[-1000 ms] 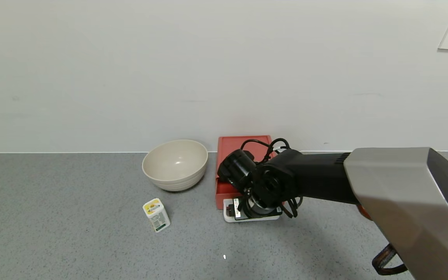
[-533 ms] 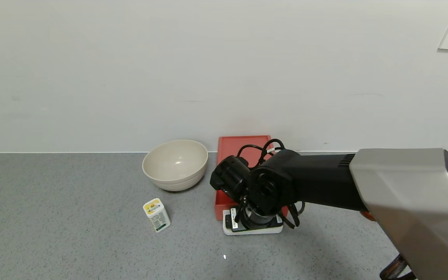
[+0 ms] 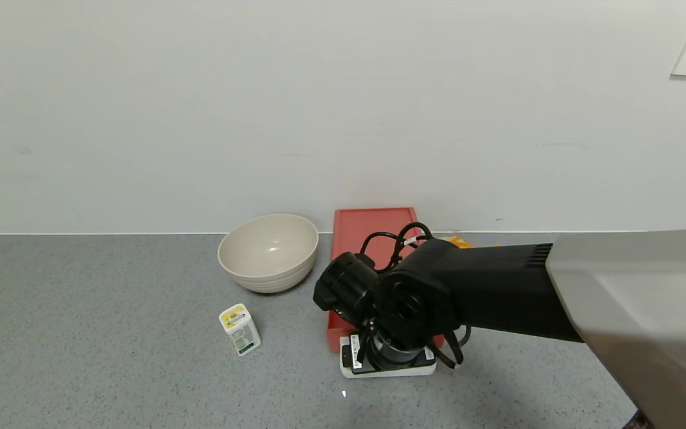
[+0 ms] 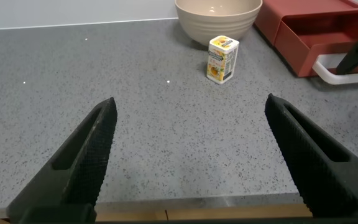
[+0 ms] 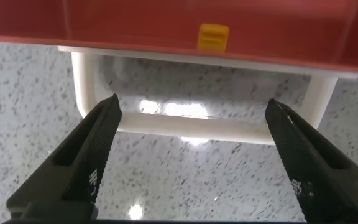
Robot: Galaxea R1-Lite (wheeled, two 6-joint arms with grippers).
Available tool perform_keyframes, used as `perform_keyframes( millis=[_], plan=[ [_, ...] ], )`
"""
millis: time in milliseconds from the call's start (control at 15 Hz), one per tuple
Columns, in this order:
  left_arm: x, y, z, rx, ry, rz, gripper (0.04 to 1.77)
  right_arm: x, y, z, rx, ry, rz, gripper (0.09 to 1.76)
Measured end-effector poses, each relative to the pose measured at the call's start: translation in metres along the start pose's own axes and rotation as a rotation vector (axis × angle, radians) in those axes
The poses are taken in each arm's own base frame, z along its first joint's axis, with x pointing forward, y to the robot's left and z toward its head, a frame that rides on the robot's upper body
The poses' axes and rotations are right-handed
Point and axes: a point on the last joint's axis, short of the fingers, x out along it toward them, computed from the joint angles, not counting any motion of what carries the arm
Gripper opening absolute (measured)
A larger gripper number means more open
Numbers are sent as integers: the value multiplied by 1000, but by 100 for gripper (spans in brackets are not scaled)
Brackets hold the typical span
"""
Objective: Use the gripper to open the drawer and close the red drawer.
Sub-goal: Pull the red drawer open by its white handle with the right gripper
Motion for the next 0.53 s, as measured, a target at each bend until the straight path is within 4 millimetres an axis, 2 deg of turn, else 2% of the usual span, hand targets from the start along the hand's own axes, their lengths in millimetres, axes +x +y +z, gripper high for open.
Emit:
perform_keyframes(
  millis=[533],
  plan=[
    [0, 0, 0, 0, 0, 1, 172, -5, 7, -15, -8, 16, -1, 171]
  ],
)
